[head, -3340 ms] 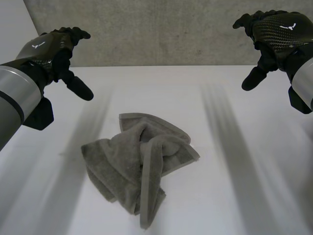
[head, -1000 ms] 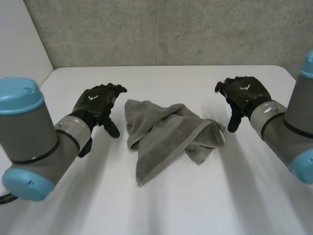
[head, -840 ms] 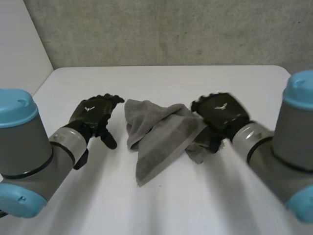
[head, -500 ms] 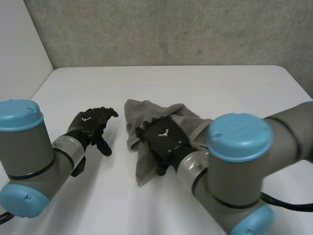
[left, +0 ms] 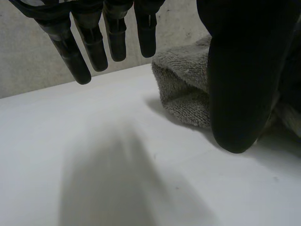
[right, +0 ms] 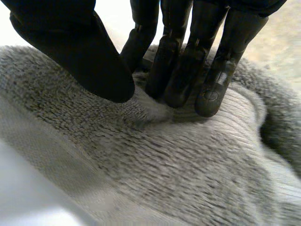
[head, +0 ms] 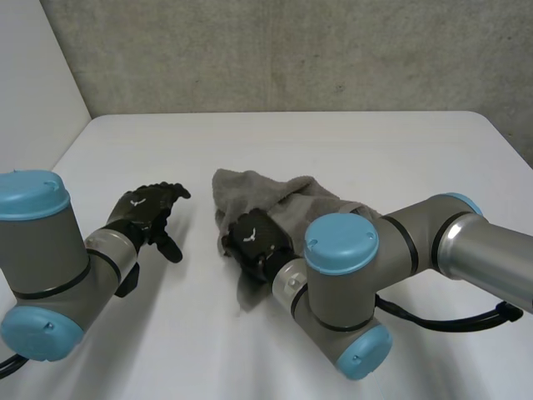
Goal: Fold the towel.
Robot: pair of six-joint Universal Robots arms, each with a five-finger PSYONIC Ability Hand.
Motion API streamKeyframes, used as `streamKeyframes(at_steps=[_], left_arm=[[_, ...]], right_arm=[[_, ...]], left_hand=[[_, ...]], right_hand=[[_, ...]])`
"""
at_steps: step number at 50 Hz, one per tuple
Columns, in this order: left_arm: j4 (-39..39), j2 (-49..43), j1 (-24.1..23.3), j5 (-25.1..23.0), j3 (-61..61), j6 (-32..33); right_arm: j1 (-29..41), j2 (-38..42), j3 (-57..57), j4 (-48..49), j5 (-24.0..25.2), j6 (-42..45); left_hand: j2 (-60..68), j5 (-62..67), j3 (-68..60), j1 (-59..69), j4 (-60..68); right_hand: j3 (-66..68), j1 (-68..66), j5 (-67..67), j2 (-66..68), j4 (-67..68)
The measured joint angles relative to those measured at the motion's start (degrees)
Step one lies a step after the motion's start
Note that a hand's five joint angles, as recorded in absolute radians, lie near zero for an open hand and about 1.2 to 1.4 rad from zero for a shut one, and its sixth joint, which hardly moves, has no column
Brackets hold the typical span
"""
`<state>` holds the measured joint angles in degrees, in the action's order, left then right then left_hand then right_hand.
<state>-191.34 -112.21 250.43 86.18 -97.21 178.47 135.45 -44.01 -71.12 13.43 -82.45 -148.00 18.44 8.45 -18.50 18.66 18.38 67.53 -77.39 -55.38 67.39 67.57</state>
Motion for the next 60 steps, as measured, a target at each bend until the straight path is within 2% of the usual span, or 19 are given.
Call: streamKeyframes(at_steps=[5, 10, 17, 22, 35, 43, 44, 45, 46, 48, 49, 51, 55, 60], left_arm=[[0.01, -0.02, -0.42, -0.09, 0.06, -0.02], [-0.05, -0.54, -1.21, -0.31, 0.76, 0.0], [-0.16, -2.52, -3.07, -0.4, 3.1, -0.14], [-0.18, -5.52, -6.1, -0.44, 6.98, -1.43], [-0.01, -14.08, -15.13, 0.0, 19.97, -7.4], [-0.05, -17.72, -16.35, 0.11, 26.92, -7.22], [-0.07, -18.28, -16.22, 0.06, 27.88, -7.17], [-0.08, -18.73, -16.06, 0.02, 28.5, -7.13], [-0.08, -19.18, -15.87, -0.01, 28.98, -7.09], [-0.08, -20.54, -15.13, -0.09, 30.22, -6.96], [-0.08, -21.11, -14.79, -0.12, 30.61, -6.86], [-0.02, -22.53, -13.97, -0.21, 31.34, -6.29], [0.1, -24.71, -12.97, -0.32, 32.03, -4.22], [-0.03, -26.75, -12.5, -0.34, 32.25, 0.1]], right_arm=[[-1.38, -1.56, -0.39, 3.06, -4.5, 0.05], [-6.72, -7.33, -3.62, 2.92, -6.89, -0.1], [-14.48, -14.46, -8.48, -0.55, -6.75, -0.1], [-20.37, -18.53, -12.7, -4.63, -4.97, -0.04], [-27.07, -19.19, -16.26, -6.46, -4.12, 0.38], [-31.81, -19.85, -16.22, -6.46, -5.01, 0.84], [-32.68, -20.18, -16.32, -6.55, -5.04, 0.78], [-33.2, -20.41, -16.42, -6.63, -5.04, 0.71], [-33.76, -20.67, -16.61, -6.77, -5.04, 0.6], [-34.32, -21.05, -16.98, -7.03, -5.03, 0.4], [-34.51, -21.41, -17.41, -7.33, -4.97, 0.09], [-34.11, -21.86, -18.13, -7.81, -4.9, -0.76], [-32.97, -22.24, -18.67, -8.25, -4.84, -2.74], [-30.2, -23.11, -19.15, -9.05, -3.85, -10.14]], left_hand=[[0.66, 0.51, -0.55, 0.34, 0.68], [2.36, 2.31, -2.3, 2.03, 2.45], [2.62, 2.54, -2.51, 2.23, 2.69], [2.82, 2.76, -2.76, 2.55, 2.85], [4.73, 4.73, -4.66, 4.35, 4.77], [4.75, 4.74, -4.66, 4.35, 4.78], [4.75, 4.74, -4.66, 4.35, 4.78], [4.75, 4.74, -4.66, 4.35, 4.78], [4.75, 4.74, -4.66, 4.35, 4.77], [4.74, 4.73, -4.66, 4.35, 4.76], [4.73, 4.72, -4.66, 4.35, 4.76], [4.72, 4.71, -4.65, 4.35, 4.75], [4.71, 4.71, -4.65, 4.35, 4.74], [4.65, 4.67, -4.6, 4.35, 4.7]], right_hand=[[0.31, -0.96, -0.99, 0.12, 0.58], [0.31, -1.22, -1.31, 0.13, 0.58], [0.31, -1.24, -1.45, 0.13, 0.72], [0.32, -1.24, -1.47, 0.13, 0.74], [0.33, -1.54, -1.52, 0.13, 0.74], [0.33, -1.54, -1.53, 0.13, 0.74], [-1.32, 1.37, 0.07, -2.24, -0.93], [-11.93, 12.41, 9.72, -12.02, -11.6], [-11.93, 12.41, 9.72, -12.02, -11.6], [-39.09, 40.8, 35.91, -39.27, -38.74], [-39.09, 40.8, 35.91, -39.27, -38.74], [-49.48, 57.67, 47.18, -48.61, -49.5], [-49.86, 59.5, 47.81, -48.63, -49.98], [-49.87, 59.53, 47.82, -48.63, -49.98]])
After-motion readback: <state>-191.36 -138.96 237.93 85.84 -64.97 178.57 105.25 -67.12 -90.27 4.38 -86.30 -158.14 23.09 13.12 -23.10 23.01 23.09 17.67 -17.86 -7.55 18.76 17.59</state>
